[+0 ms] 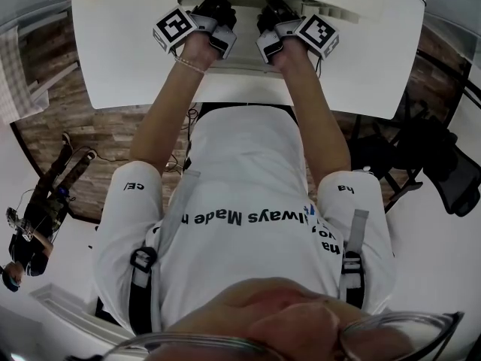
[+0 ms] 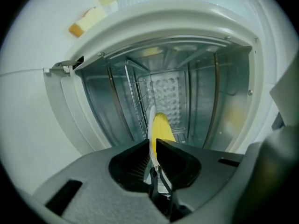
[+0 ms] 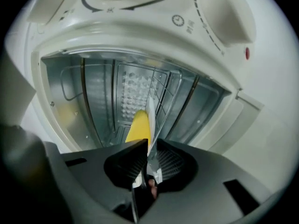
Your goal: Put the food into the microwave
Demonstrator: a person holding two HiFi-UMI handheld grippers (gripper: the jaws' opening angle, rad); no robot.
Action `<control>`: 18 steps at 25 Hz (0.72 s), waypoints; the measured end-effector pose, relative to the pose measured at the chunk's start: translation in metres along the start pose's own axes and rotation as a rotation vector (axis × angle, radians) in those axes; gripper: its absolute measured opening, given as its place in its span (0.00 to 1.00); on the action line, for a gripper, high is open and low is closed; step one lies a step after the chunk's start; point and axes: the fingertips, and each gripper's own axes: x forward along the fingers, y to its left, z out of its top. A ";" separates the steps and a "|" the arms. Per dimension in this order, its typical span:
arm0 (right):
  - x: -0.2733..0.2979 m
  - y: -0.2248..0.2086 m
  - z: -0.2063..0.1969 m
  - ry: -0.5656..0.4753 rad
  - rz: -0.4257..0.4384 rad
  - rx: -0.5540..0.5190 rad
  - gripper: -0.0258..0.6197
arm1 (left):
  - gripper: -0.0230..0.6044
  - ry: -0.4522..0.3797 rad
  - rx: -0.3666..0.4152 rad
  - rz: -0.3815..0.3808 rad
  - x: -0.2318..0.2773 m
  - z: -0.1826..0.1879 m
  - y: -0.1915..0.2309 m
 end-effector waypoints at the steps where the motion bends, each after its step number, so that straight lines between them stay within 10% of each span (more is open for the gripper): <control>1: -0.003 0.000 0.002 -0.002 -0.004 -0.011 0.09 | 0.07 -0.003 0.001 0.002 -0.001 0.000 0.000; 12: -0.038 0.025 0.002 0.032 -0.010 -0.212 0.09 | 0.07 -0.010 0.088 -0.055 -0.035 -0.014 -0.036; 18: -0.066 0.054 -0.009 0.057 0.025 -0.390 0.09 | 0.06 0.048 0.307 -0.059 -0.058 -0.028 -0.064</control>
